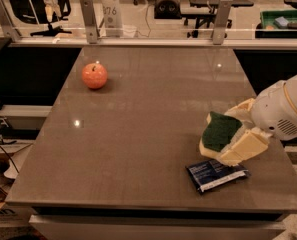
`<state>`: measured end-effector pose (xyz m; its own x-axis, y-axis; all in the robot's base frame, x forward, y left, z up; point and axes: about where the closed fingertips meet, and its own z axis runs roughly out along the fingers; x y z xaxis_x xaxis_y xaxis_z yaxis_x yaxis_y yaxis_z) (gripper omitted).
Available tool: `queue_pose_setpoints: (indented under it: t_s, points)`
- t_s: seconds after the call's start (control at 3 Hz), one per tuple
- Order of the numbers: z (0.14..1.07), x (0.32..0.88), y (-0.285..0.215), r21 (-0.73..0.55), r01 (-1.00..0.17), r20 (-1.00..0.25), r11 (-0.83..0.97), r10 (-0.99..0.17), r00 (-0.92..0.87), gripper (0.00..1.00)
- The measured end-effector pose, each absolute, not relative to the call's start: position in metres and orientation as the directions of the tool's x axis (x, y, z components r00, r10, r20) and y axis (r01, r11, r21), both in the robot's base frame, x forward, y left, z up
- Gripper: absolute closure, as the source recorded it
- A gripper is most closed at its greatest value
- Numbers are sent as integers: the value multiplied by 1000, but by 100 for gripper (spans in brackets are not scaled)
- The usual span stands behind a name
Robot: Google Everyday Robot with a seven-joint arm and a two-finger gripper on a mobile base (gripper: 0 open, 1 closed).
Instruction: Move sponge near rxbar blueberry
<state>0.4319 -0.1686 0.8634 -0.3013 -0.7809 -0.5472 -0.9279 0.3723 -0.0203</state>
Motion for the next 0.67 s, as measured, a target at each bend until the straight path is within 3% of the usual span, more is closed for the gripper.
queue_pose_setpoints:
  t_s: [0.67]
  points:
    - [859, 429, -173, -15, -923, -545, 386, -777, -316, 12]
